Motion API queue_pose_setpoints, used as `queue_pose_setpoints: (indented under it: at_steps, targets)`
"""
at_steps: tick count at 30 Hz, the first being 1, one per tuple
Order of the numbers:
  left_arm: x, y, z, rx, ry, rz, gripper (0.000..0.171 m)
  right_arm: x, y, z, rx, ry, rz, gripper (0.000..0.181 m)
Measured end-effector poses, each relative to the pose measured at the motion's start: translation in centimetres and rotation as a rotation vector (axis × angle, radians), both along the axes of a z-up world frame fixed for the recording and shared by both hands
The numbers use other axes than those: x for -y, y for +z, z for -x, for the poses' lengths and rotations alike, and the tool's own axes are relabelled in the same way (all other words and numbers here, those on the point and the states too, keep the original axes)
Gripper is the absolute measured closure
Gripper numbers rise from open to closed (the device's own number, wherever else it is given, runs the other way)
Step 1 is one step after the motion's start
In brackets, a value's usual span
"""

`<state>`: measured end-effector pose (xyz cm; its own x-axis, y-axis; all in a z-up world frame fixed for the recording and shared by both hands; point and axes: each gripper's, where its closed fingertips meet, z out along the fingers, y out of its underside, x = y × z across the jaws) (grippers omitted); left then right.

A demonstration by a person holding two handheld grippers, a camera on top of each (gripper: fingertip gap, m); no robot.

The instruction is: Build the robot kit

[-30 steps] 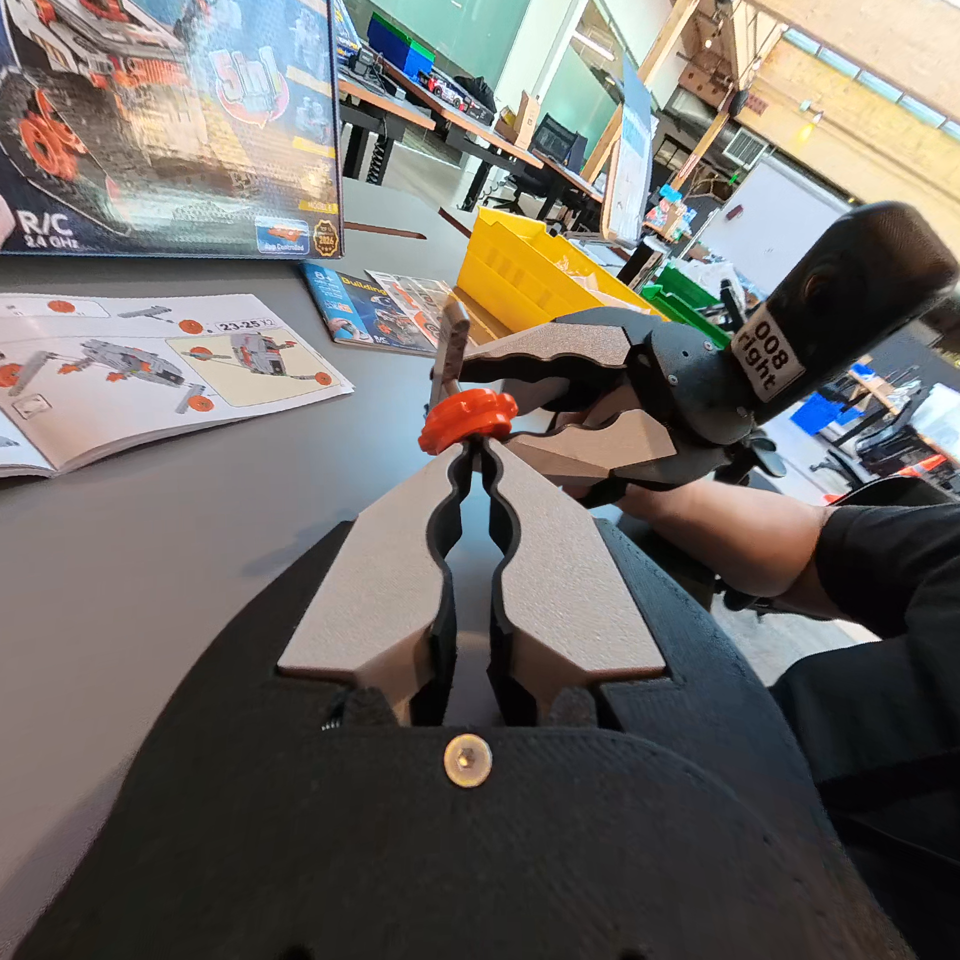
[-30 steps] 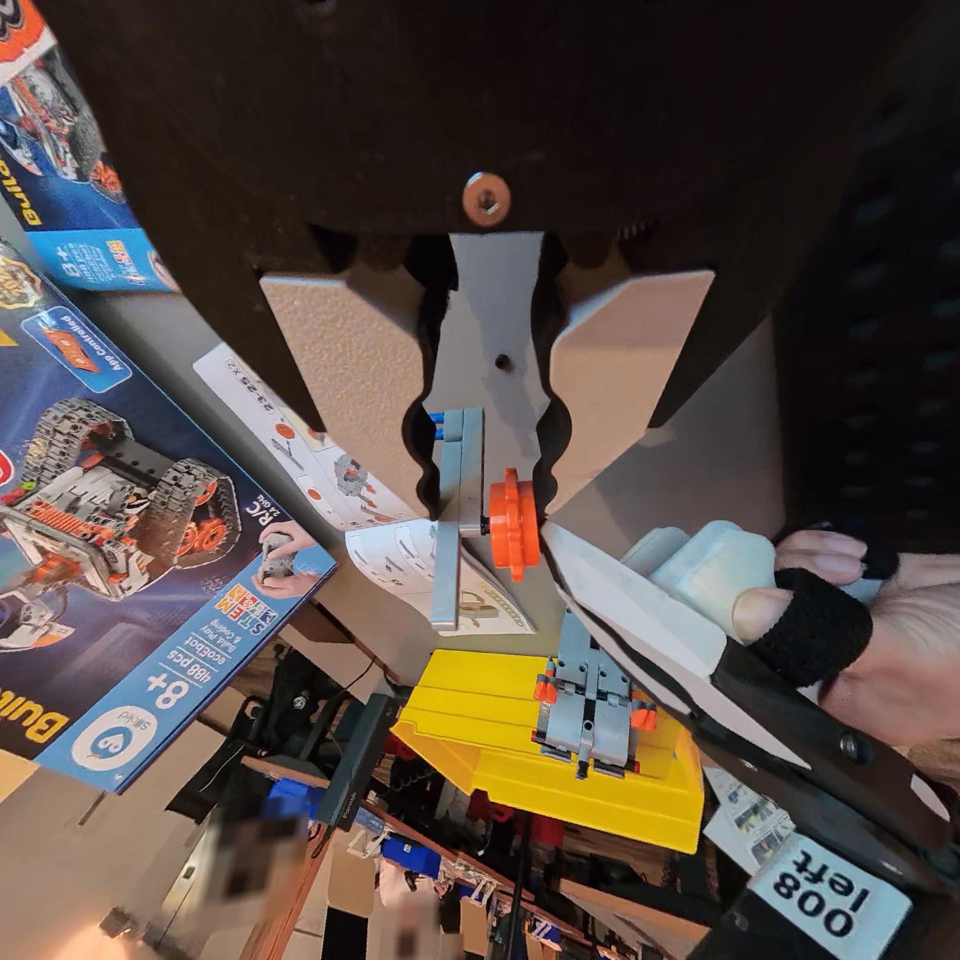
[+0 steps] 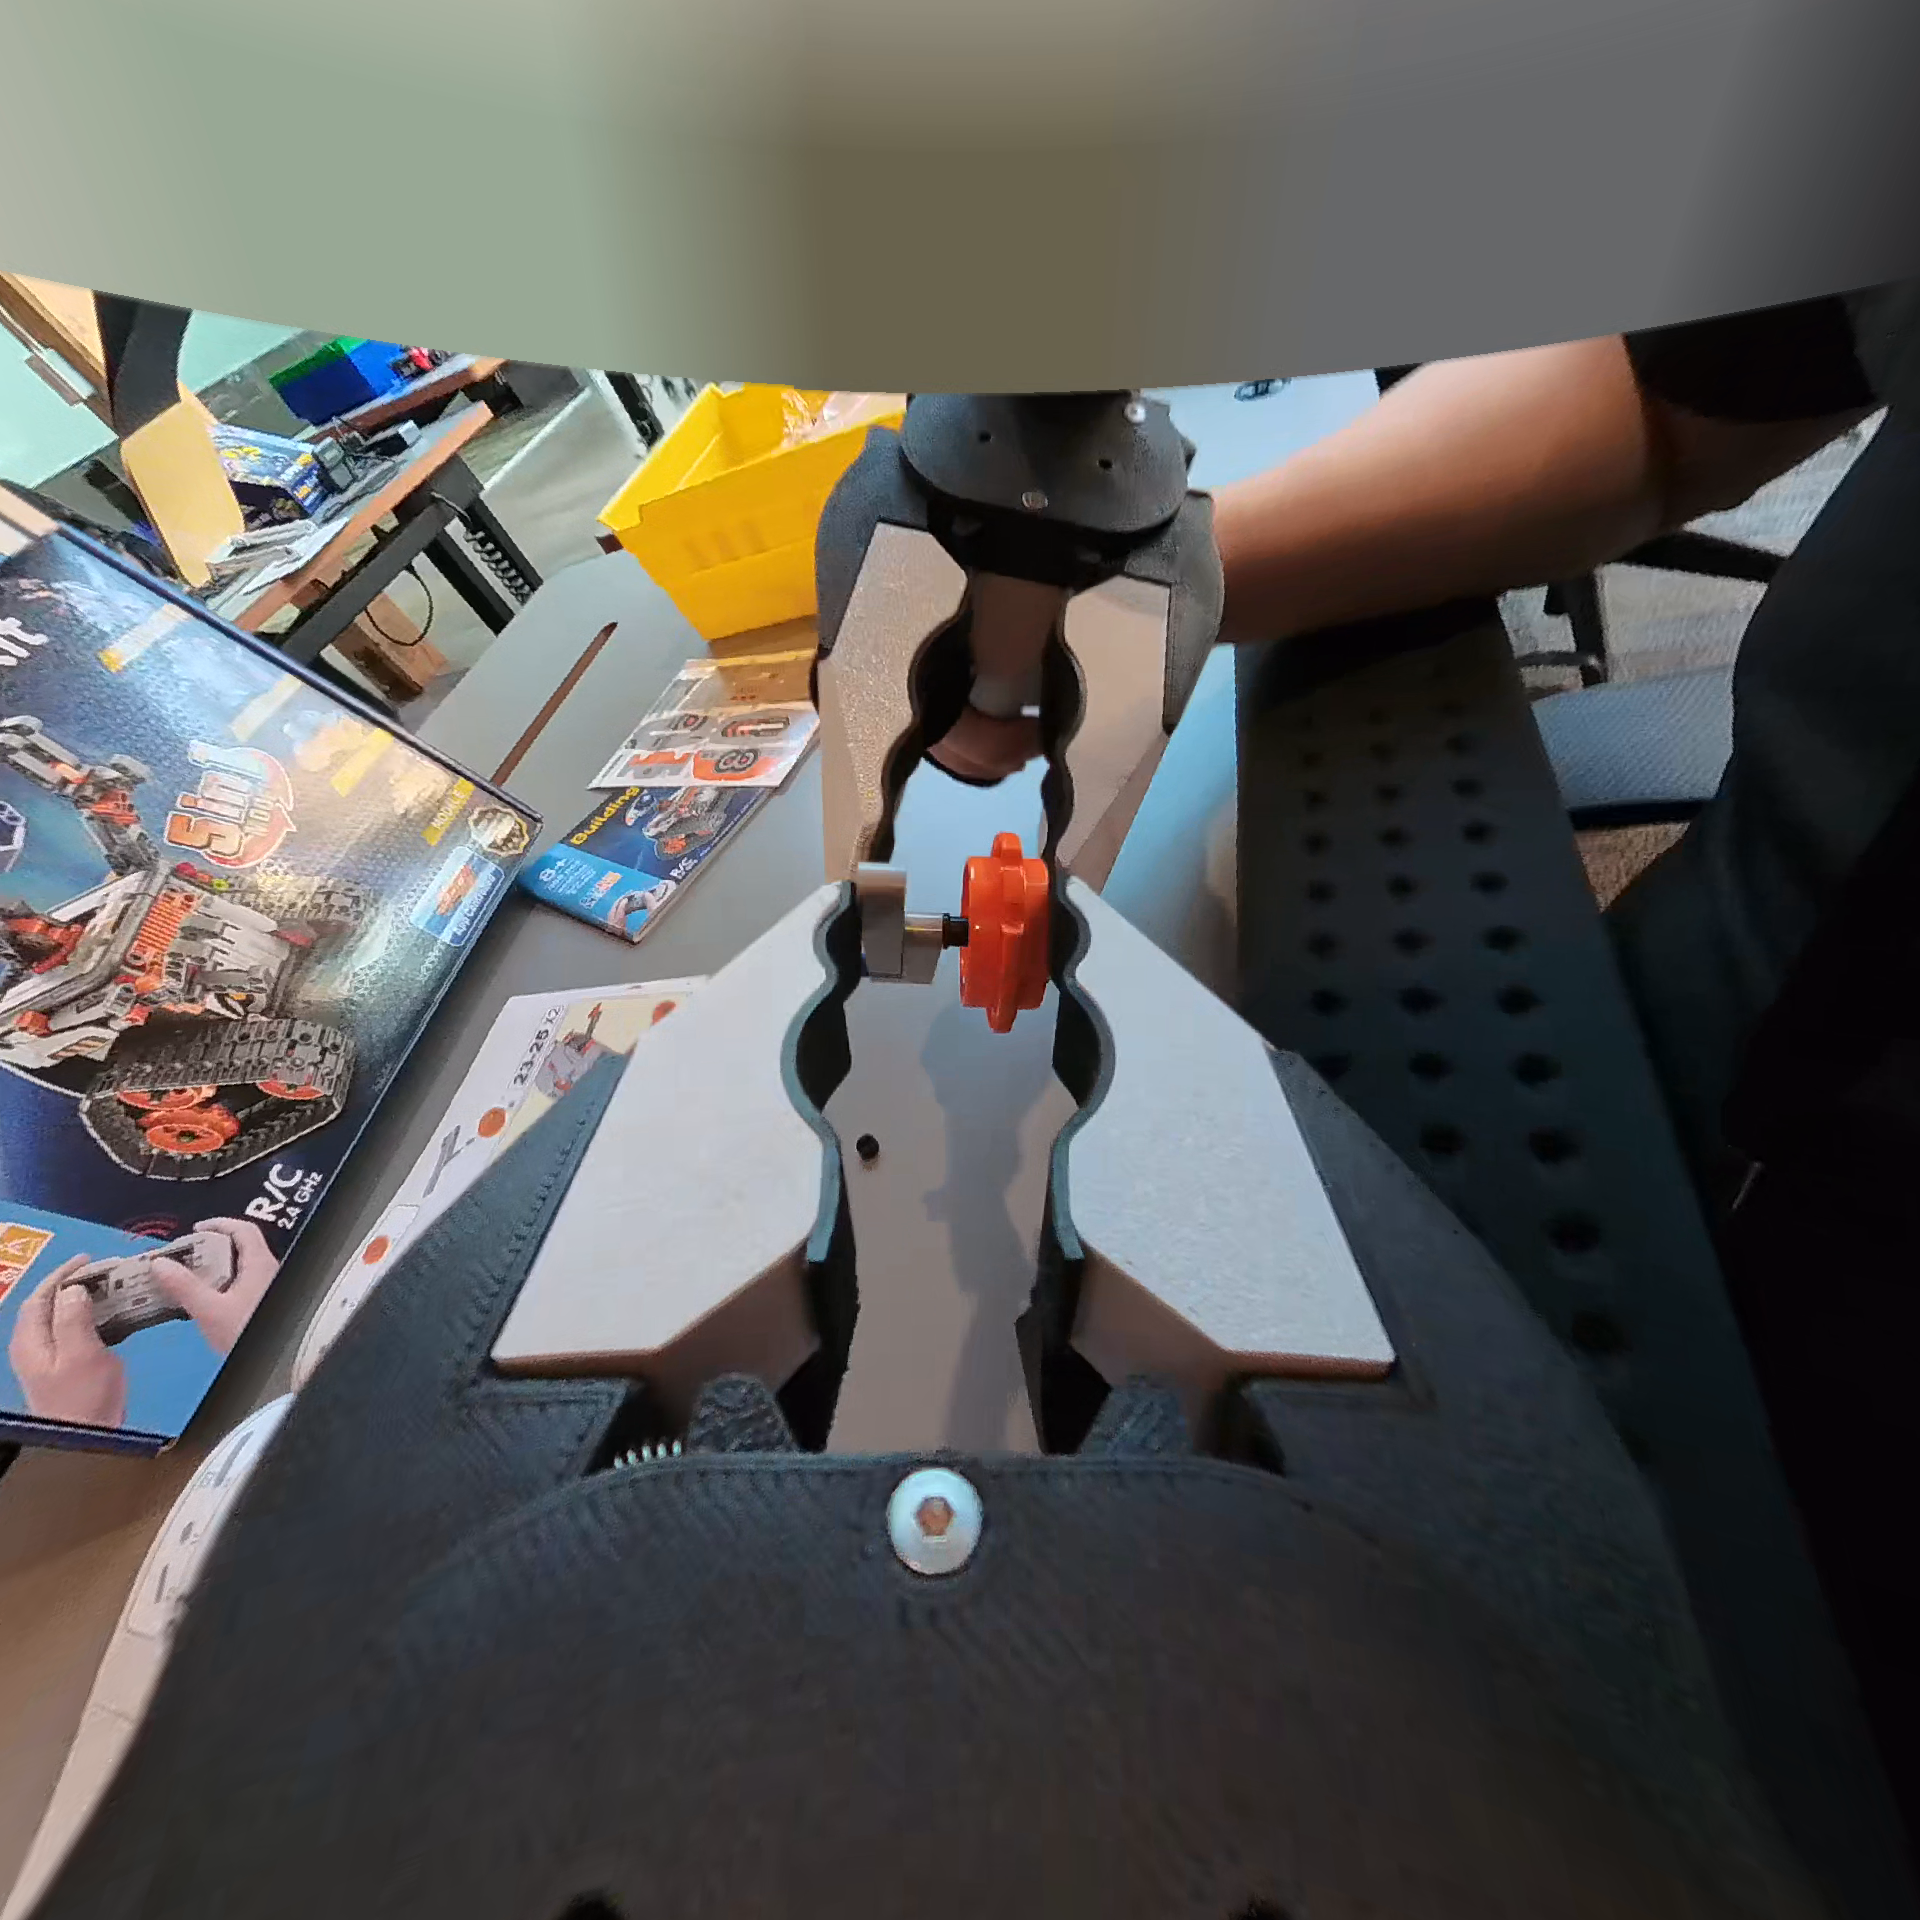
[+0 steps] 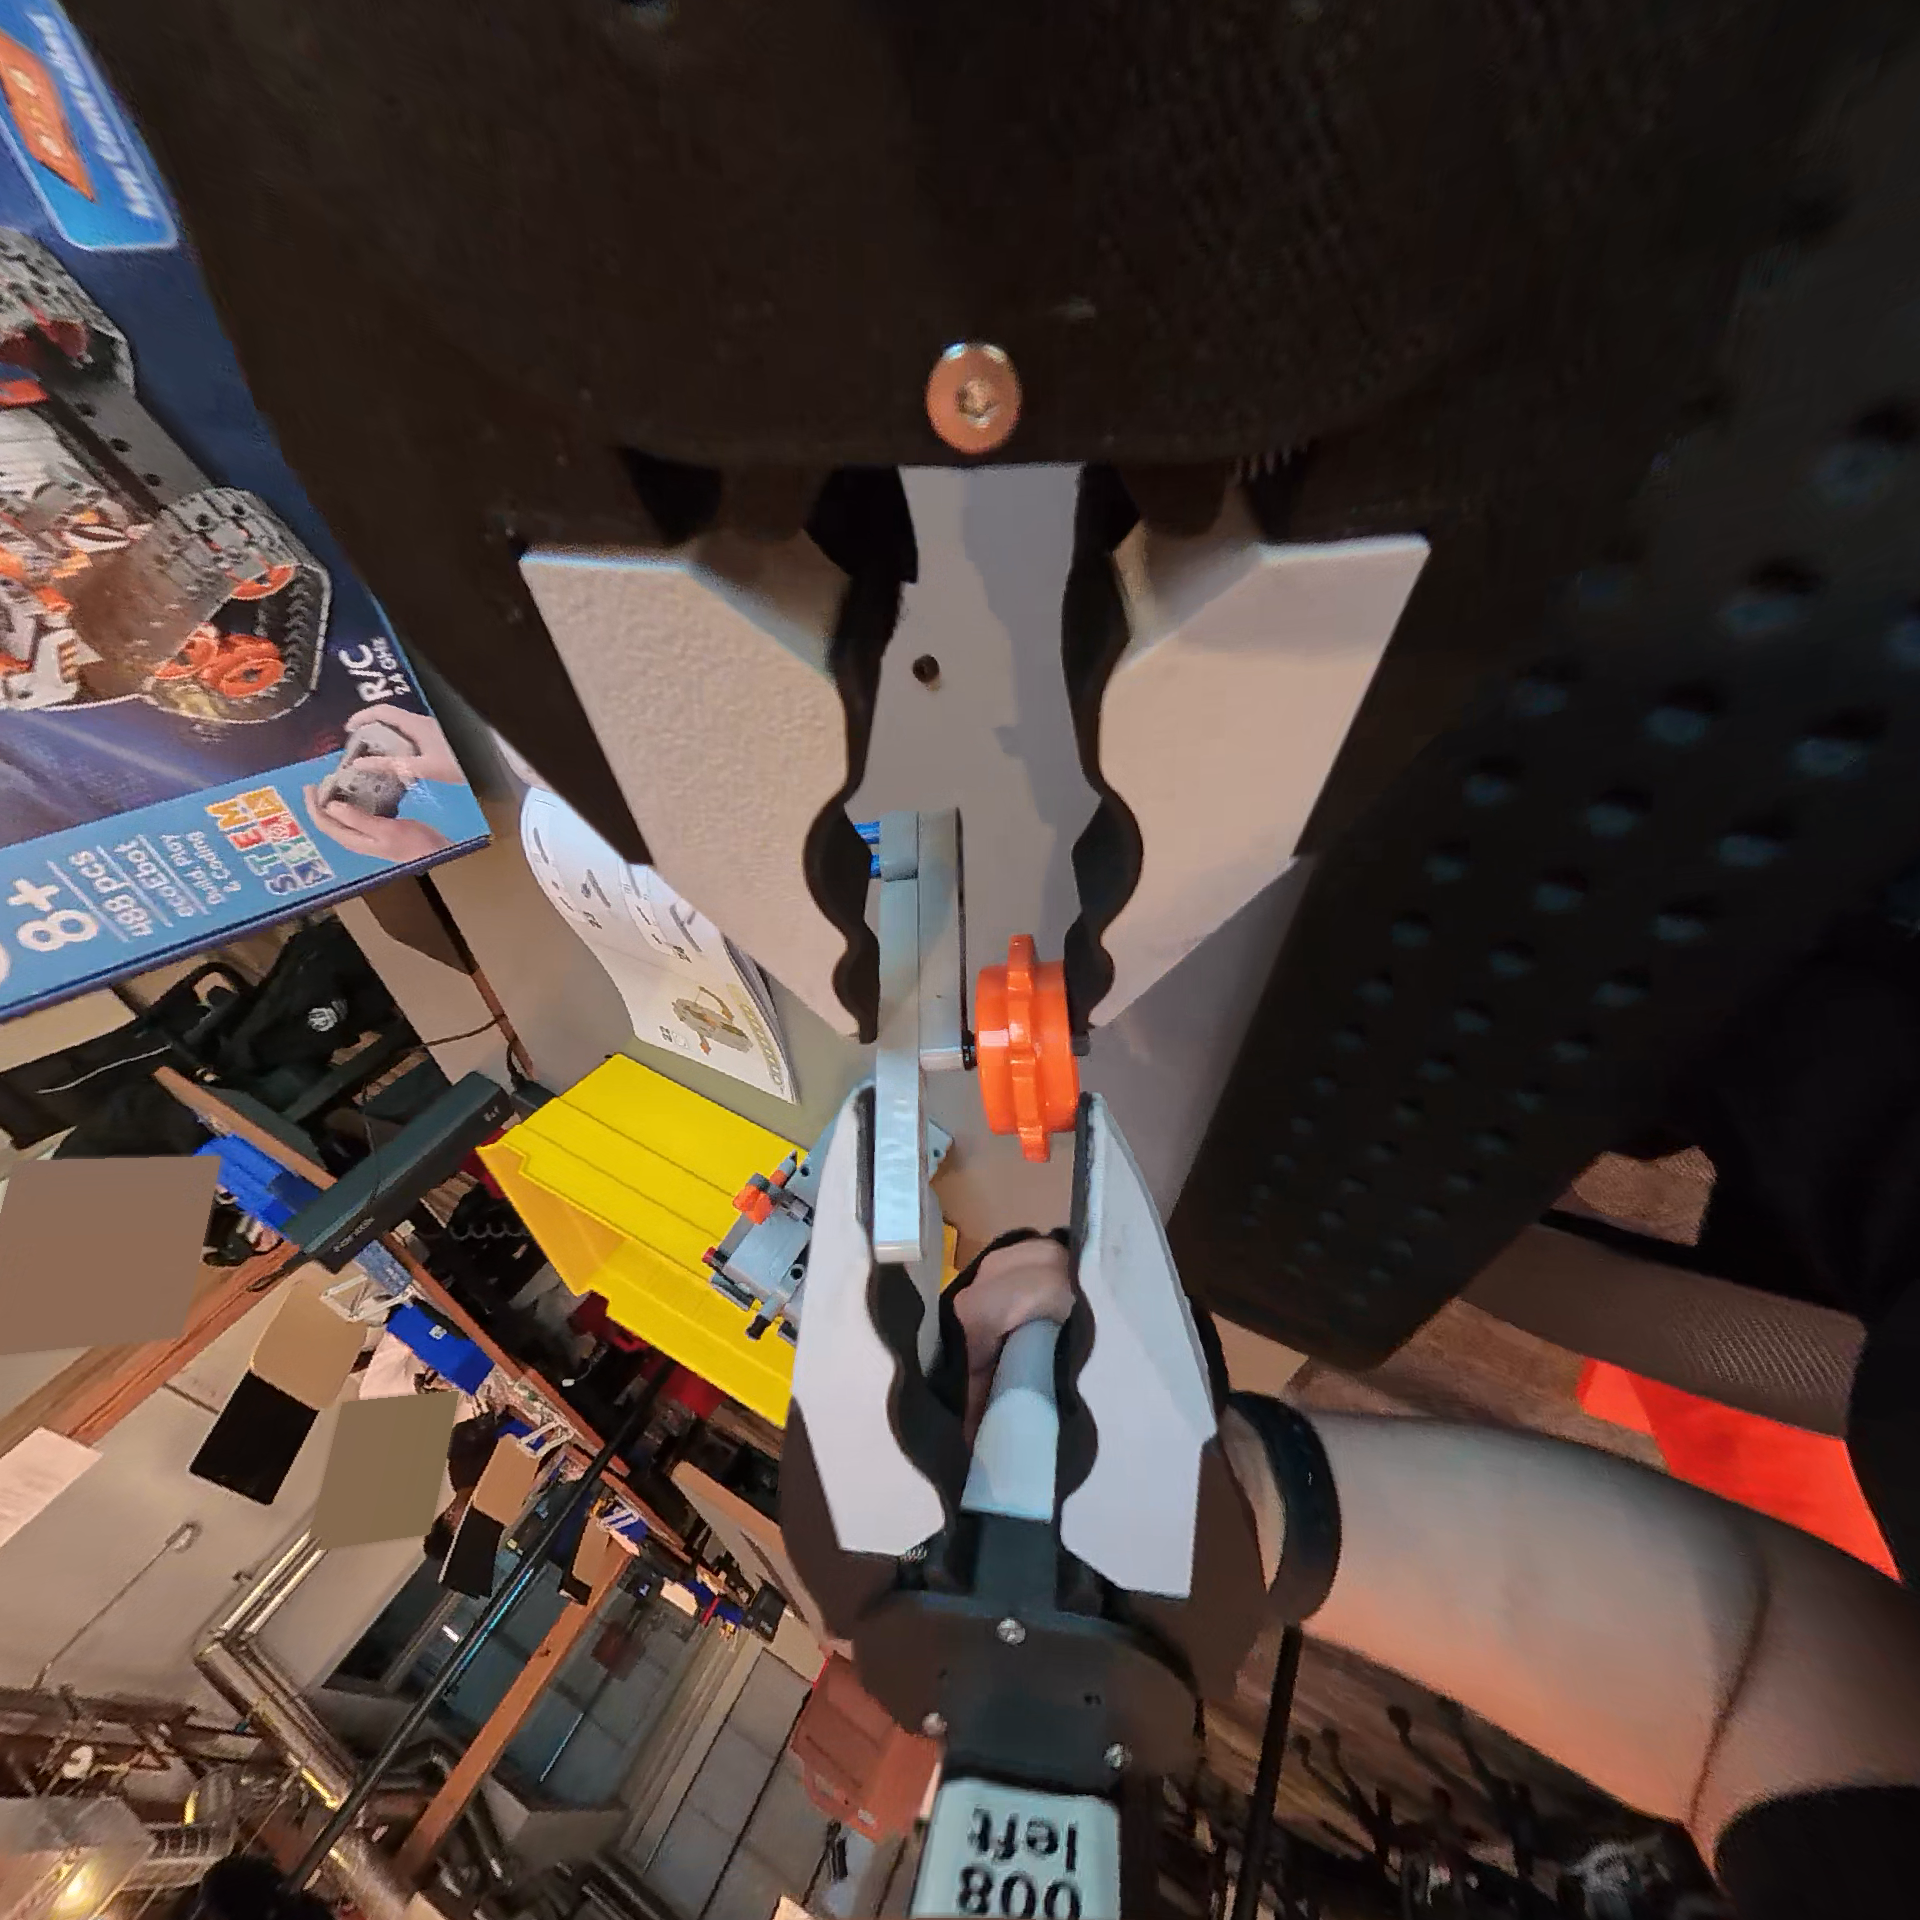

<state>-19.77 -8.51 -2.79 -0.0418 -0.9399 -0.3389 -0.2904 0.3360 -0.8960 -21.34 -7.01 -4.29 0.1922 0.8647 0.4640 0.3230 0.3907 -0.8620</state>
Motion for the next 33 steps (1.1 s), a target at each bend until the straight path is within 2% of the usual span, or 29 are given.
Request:
queue_pose_setpoints:
  at_steps: [5,18,24,31,33]
  targets:
    - [0.6,-0.1,0.1,-0.007,0.017,-0.076,0.138,0.5,-0.1,0.2,0.006,0.024,-0.027,0.146]
    - [2.6,0.4,0.3,-0.026,-0.059,-0.037,0.138,2.6,0.1,0.9,-0.052,0.154,0.077,0.145]
    - [2.4,0.7,0.3,0.005,-0.047,-0.007,0.137,2.4,0.4,0.8,-0.062,0.143,0.089,0.146]
    - [1.0,0.2,0.8,0.035,-0.010,0.110,0.124,2.0,0.6,0.8,-0.136,0.163,0.310,0.147]
    - [0.9,-0.1,0.8,0.031,-0.014,0.137,0.127,1.9,0.4,0.8,-0.141,0.170,0.353,0.147]
